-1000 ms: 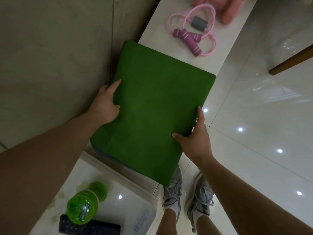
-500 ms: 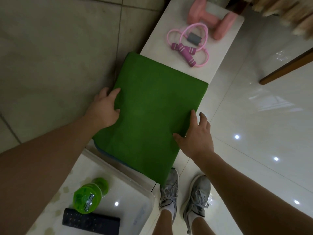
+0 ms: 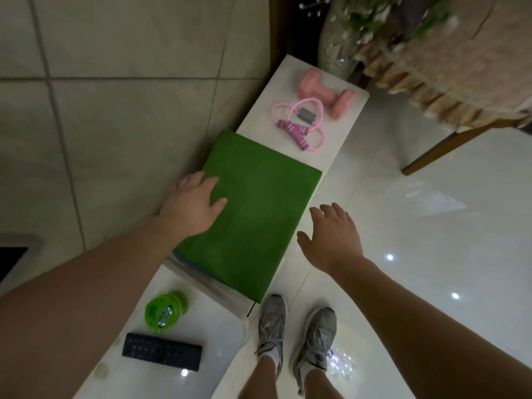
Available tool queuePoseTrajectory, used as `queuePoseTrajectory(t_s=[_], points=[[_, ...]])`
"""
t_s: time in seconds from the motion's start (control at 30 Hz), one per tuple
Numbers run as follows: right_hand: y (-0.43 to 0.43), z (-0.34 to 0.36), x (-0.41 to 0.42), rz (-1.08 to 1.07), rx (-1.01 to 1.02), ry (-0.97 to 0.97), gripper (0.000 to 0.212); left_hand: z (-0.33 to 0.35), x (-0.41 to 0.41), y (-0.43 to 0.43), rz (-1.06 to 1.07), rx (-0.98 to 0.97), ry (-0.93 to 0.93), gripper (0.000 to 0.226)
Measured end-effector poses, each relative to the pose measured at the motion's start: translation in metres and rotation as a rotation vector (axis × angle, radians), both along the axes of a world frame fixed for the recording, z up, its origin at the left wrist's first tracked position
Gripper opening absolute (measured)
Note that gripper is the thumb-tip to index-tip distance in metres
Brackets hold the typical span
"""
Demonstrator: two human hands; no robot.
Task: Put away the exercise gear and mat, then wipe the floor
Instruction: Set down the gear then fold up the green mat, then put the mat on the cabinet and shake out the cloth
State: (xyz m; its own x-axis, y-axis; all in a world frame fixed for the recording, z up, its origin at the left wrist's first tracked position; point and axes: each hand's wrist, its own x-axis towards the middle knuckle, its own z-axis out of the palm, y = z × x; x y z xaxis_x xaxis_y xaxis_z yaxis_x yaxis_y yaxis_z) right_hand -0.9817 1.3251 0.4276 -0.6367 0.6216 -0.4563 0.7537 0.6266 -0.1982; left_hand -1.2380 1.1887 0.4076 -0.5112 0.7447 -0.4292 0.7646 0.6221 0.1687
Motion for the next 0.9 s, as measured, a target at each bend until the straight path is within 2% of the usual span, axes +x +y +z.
queuePoseTrajectory(t_s=[0.23,0.57,0.9], points=[[0.020,0.087,0.011,0.002,0.046,0.034,0.054,0.075,0.025,0.010,0.053,0.080,0.004,0.060],[0.039,0.224,0.011,-0.016,0.127,0.102,0.046,0.215,0.049,0.022,0.016,0.183,0.058,0.055],[0.046,0.342,0.013,-0.010,0.218,0.203,0.052,0.336,0.062,0.030,-0.035,0.240,0.153,0.052]])
